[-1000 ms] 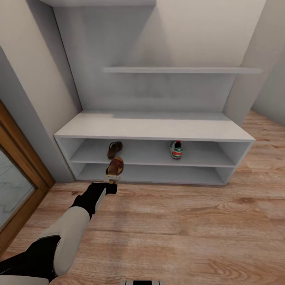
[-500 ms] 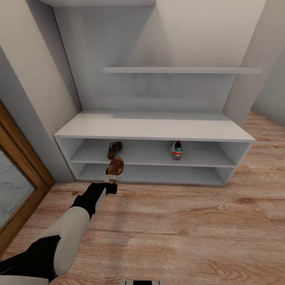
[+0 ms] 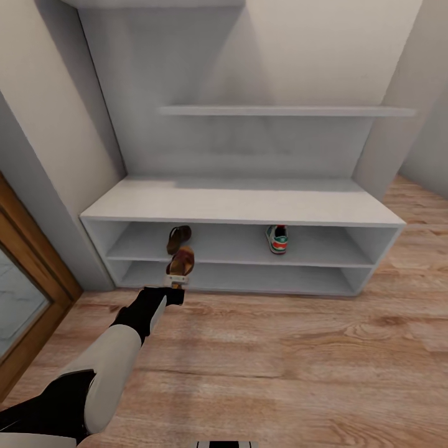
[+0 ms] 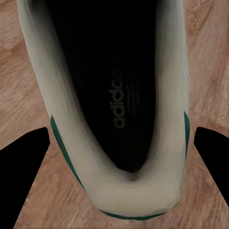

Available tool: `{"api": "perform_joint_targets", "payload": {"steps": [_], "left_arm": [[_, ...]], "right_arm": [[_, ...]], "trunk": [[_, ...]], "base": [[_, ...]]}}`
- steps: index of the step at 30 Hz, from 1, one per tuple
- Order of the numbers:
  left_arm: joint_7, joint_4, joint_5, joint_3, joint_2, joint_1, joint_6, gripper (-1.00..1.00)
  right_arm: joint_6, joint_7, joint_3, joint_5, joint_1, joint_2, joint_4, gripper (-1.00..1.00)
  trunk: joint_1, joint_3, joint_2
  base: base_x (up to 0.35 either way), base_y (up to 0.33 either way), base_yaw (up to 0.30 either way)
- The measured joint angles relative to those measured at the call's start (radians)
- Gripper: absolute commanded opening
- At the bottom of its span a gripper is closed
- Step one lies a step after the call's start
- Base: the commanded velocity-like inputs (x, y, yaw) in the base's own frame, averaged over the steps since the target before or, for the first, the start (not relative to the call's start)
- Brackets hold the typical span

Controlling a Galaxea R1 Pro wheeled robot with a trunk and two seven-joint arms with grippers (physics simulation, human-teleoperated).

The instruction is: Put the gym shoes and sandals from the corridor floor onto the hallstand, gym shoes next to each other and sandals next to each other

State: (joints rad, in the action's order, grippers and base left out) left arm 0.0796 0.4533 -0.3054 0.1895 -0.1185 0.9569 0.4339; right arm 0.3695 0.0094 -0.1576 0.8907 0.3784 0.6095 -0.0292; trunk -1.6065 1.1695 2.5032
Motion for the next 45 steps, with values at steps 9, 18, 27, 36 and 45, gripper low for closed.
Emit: {"api": "perform_joint_targets", "payload": {"steps": [9, 18, 27, 36, 45], "left_arm": [[0.001, 0.0, 0.0, 0.0, 0.0, -0.002, -0.001, -1.0], [-0.002, 0.0, -0.002, -0.001, 0.002, -0.008, -0.001, -1.0], [0.004, 0.0, 0.0, -0.002, 0.001, -0.009, -0.002, -1.0], [0.005, 0.0, -0.002, -0.002, 0.001, -0.009, 0.0, -1.0], [0.004, 0.0, -0.001, -0.003, 0.002, -0.009, -0.002, -1.0]], "right_arm": [[0.0, 0.0, 0.0, 0.0, 0.0, -0.001, 0.0, -1.0], [0.0, 0.002, 0.003, -0.001, 0.0, -0.007, 0.0, -1.0], [0.0, 0.003, 0.002, -0.002, 0.0, -0.01, -0.001, -1.0], [0.001, 0.003, 0.001, -0.002, 0.0, -0.01, -0.002, -1.0], [0.0, 0.003, 0.001, -0.002, 0.0, -0.01, -0.001, -1.0]], "trunk": [[0.0, 0.0, 0.0], [0.0, 0.0, 0.0], [0.0, 0.0, 0.0], [-0.002, 0.023, 0.001], [-0.004, 0.045, 0.002]], "base": [[0.278, -0.142, 0.0], [0.289, -0.058, 0.0], [0.124, 0.0, 0.0], [0.002, 0.0, 0.0], [0.0, 0.0, 0.0]]}}
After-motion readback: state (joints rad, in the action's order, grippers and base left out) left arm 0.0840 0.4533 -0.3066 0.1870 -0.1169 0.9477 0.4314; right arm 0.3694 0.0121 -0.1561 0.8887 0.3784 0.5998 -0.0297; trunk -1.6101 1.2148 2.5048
